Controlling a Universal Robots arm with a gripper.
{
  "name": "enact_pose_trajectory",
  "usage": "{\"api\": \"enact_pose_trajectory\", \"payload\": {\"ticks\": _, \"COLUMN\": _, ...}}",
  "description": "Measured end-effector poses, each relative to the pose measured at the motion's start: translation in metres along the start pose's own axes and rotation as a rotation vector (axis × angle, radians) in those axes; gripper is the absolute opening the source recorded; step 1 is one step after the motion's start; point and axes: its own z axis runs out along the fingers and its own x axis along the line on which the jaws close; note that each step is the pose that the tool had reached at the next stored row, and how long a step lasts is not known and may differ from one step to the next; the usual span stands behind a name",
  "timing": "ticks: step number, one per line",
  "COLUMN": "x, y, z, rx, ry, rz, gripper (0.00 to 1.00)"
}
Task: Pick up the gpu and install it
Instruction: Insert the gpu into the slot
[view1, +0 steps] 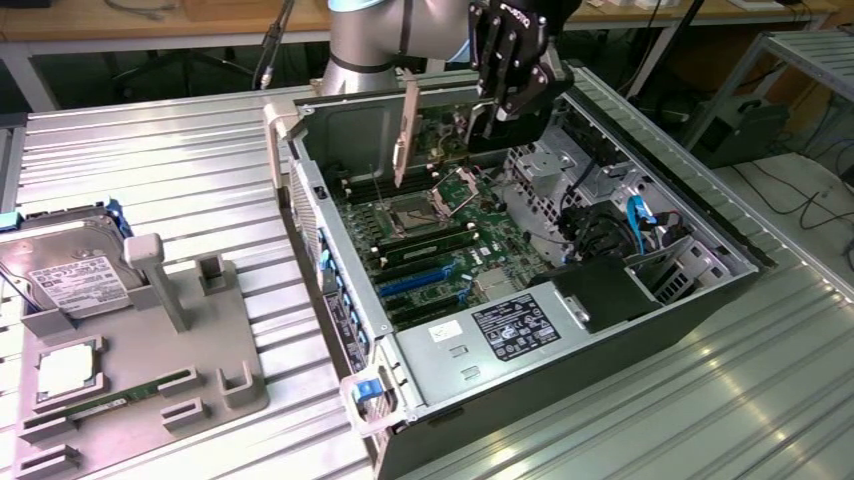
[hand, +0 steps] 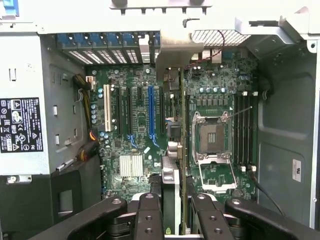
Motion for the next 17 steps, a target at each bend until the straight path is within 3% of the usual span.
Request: {"api": "enact_pose_trajectory", "payload": {"ticks": 17, "x": 0.0, "y": 0.0002, "z": 0.0104, "rx": 0.0007, "ry": 0.0002, "rz": -0.059, "gripper": 0.28}}
